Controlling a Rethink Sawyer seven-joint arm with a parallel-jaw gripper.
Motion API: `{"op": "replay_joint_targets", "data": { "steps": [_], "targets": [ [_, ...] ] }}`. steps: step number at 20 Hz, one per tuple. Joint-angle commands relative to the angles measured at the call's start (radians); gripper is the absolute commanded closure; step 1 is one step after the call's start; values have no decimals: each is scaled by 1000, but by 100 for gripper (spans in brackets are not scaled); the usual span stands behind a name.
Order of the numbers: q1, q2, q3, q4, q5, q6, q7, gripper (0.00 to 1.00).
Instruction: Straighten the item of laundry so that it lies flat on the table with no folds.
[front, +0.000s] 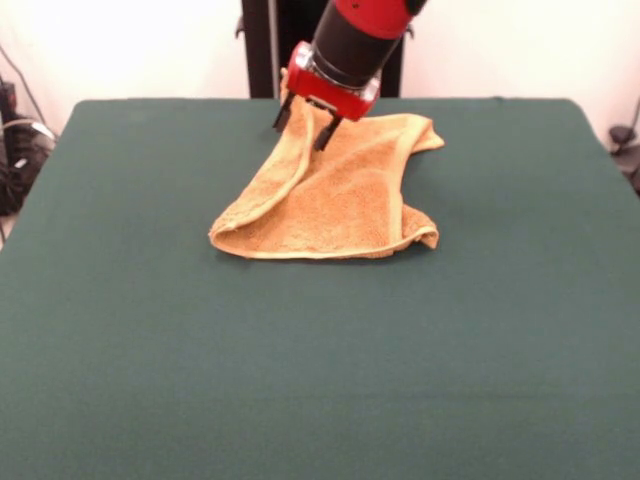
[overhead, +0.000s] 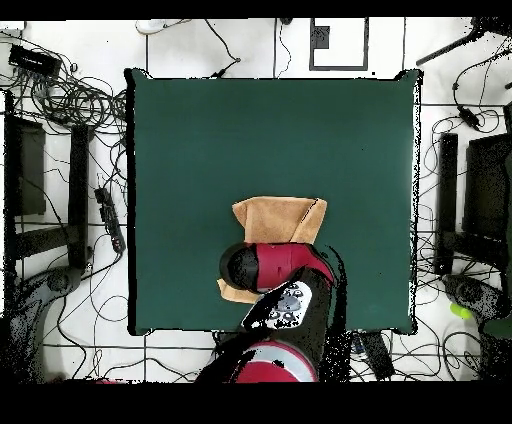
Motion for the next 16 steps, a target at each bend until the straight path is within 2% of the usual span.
{"op": "replay_joint_targets", "data": {
  "steps": [1, 6, 10, 16],
  "targets": [
    [24, 117, 37, -56, 47, -118, 226, 0],
    [30, 166, 13, -74, 44, -158, 222, 0],
    [29, 168, 5, -75, 52, -158, 207, 0],
    [23, 204, -20, -115, -15, -179, 131, 0]
  ]
}}
